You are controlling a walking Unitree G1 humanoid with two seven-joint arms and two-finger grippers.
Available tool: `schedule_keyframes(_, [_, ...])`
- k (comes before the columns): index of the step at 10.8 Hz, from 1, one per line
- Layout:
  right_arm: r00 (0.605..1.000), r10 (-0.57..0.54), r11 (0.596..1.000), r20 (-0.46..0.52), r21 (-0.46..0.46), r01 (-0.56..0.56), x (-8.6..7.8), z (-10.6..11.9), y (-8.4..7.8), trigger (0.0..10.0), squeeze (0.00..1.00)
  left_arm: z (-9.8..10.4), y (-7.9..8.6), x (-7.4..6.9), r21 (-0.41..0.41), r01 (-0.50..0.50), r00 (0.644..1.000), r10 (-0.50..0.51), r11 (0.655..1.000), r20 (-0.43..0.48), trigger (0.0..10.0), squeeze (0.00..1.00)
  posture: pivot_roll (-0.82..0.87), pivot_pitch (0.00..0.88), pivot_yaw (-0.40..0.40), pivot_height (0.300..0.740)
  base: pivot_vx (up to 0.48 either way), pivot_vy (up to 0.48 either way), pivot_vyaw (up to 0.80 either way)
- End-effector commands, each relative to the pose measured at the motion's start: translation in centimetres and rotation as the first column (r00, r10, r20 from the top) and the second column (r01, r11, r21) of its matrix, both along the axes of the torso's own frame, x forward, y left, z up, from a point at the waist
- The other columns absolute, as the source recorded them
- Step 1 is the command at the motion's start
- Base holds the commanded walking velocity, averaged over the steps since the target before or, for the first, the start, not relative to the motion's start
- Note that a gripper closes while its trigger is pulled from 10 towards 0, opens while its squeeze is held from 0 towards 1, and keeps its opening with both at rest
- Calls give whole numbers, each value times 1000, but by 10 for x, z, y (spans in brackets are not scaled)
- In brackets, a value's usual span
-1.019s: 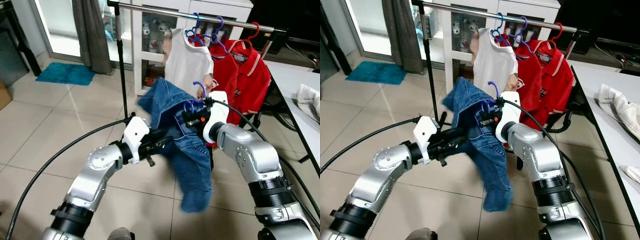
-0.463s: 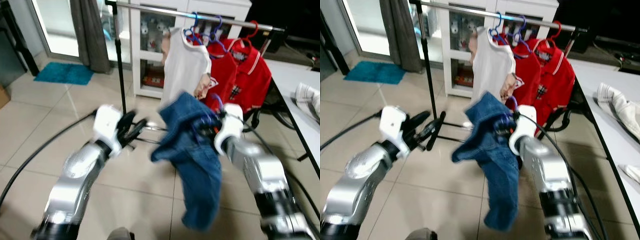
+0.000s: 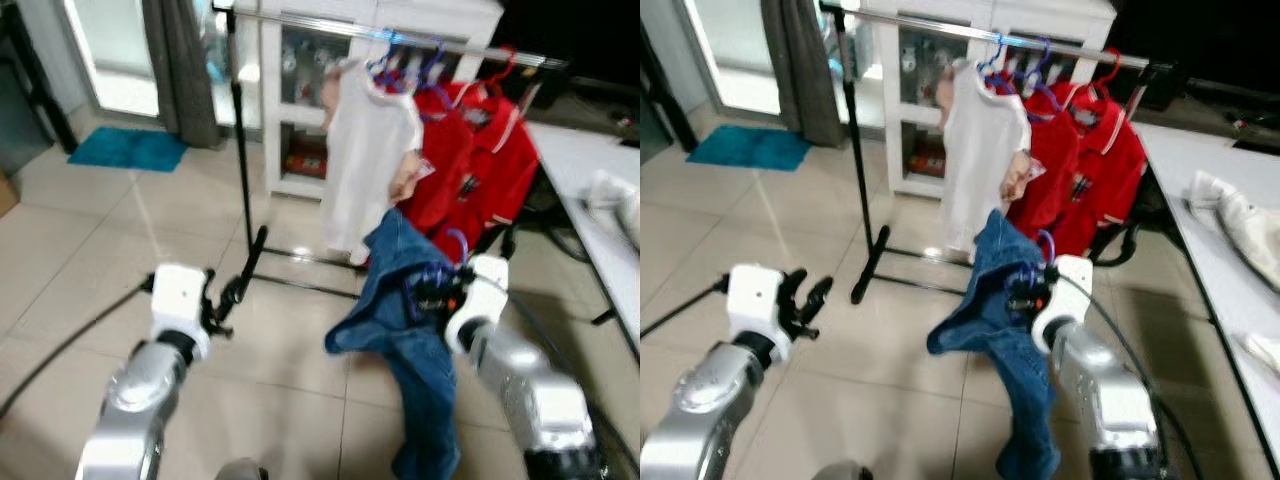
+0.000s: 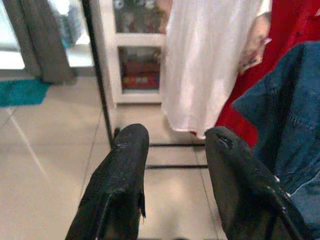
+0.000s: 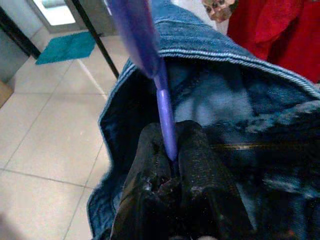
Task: Hang hanger
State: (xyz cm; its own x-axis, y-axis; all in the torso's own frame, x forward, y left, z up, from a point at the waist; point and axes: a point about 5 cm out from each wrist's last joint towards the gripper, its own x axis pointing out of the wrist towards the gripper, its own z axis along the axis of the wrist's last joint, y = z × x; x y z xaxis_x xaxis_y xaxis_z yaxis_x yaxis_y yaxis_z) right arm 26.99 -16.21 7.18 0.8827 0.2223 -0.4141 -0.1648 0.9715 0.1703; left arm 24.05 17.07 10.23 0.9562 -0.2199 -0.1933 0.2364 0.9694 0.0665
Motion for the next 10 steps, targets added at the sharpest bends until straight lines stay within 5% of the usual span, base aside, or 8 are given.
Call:
schedule_keyframes(1, [997, 3, 1000, 73, -1, -3, 8, 13, 5, 10000, 0, 2, -3, 0, 3, 0, 1000, 0, 1000, -2, 10000, 0, 120, 0, -65, 740, 360, 0, 800])
schedule_keyframes(6, [989, 85, 996, 125, 2, -86, 10, 25, 25, 10000, 0, 2, -13, 1, 9, 40, 999, -40, 999, -15, 10000, 0, 111, 1, -44, 740, 411, 0, 0])
schedule_keyframes(10, [990, 66, 998, 121, 16, -69, 9, 25, 22, 10000, 0, 9, -19, 8, -16, 53, 998, -52, 998, 25, 10000, 0, 112, 1, -51, 740, 432, 0, 400])
